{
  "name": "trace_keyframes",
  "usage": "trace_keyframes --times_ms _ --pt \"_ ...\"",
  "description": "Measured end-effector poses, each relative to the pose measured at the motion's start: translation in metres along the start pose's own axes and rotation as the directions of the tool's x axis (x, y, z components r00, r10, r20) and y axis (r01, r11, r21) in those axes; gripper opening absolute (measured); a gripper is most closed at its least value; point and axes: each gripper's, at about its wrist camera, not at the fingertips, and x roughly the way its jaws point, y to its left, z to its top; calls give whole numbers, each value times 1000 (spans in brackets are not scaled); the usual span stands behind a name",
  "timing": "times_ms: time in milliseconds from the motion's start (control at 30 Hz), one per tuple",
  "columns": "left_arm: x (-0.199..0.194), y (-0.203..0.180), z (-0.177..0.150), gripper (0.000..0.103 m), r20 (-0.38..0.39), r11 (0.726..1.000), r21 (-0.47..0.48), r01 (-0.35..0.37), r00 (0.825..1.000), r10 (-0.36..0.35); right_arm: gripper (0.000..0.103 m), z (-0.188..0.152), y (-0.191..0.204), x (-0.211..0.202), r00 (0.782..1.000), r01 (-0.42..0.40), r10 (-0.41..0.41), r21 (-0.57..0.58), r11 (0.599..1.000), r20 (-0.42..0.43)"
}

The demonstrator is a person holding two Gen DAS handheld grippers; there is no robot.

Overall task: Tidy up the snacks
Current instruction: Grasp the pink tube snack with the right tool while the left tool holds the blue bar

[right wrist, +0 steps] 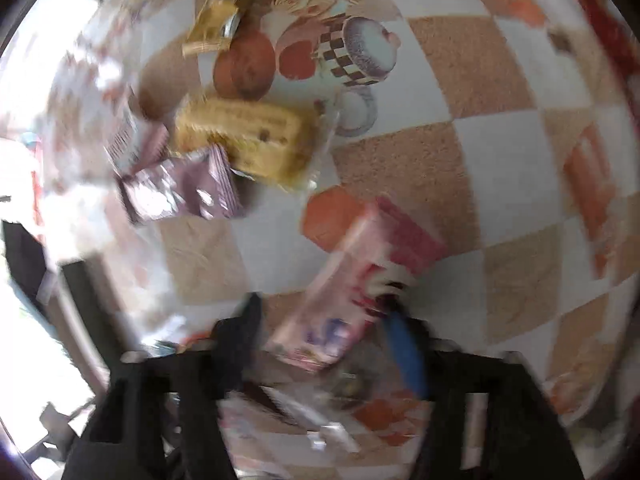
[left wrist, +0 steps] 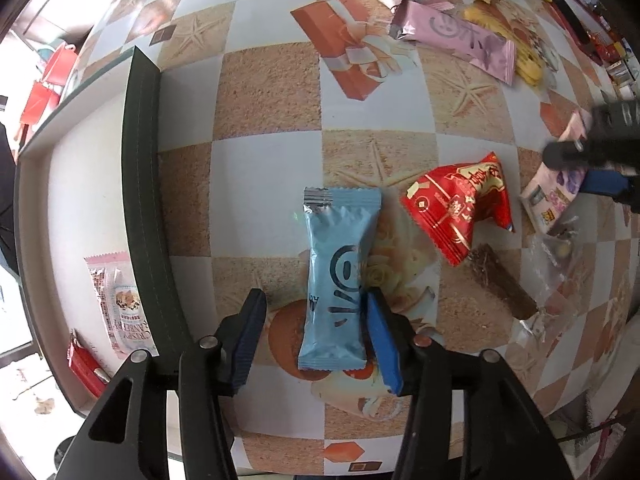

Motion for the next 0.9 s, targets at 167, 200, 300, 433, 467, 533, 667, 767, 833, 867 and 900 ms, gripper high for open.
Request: trace_keyframes --times_ms 167,200,300,433,467,533,667,767,833,867,900 --pt "-2 -3 1 25 -20 998 33 57 998 -56 10 -14 -7 -5 997 -71 71 34 997 -1" --pt "-5 -2 0 25 -14 997 30 72 997 -71 10 -15 -11 -10 995 -95 95 39 995 13" --pt "-16 2 -3 25 12 995 24 101 995 -102 10 -19 -21 -29 991 -125 124 13 992 48" --pt "-37 15 -7 25 53 992 5 129 990 -129 10 -20 -27 -52 981 -178 177 0 984 78" --pt "-40 18 -16 25 63 991 1 130 989 -130 10 -23 -30 -55 979 -189 188 -2 982 79" --pt "-47 28 -16 25 76 991 -13 134 988 -132 10 -29 -29 -58 975 -205 206 -19 978 81" --pt "-61 46 -21 25 114 991 -42 129 986 -124 10 -39 -25 -65 973 -212 217 -61 975 82" --pt "-67 68 -21 25 138 990 -65 125 984 -115 10 -46 -23 -62 971 -218 225 -90 972 80" --pt "-69 75 -23 25 145 989 -82 125 983 -113 10 -48 -15 -65 976 -189 200 -119 975 87" --pt "-70 79 -25 25 146 988 -89 128 983 -114 11 -48 -8 -63 983 -145 159 -144 979 96" --pt "-71 81 -26 25 148 987 -96 129 982 -114 11 -47 -4 -60 988 -103 120 -165 981 98"
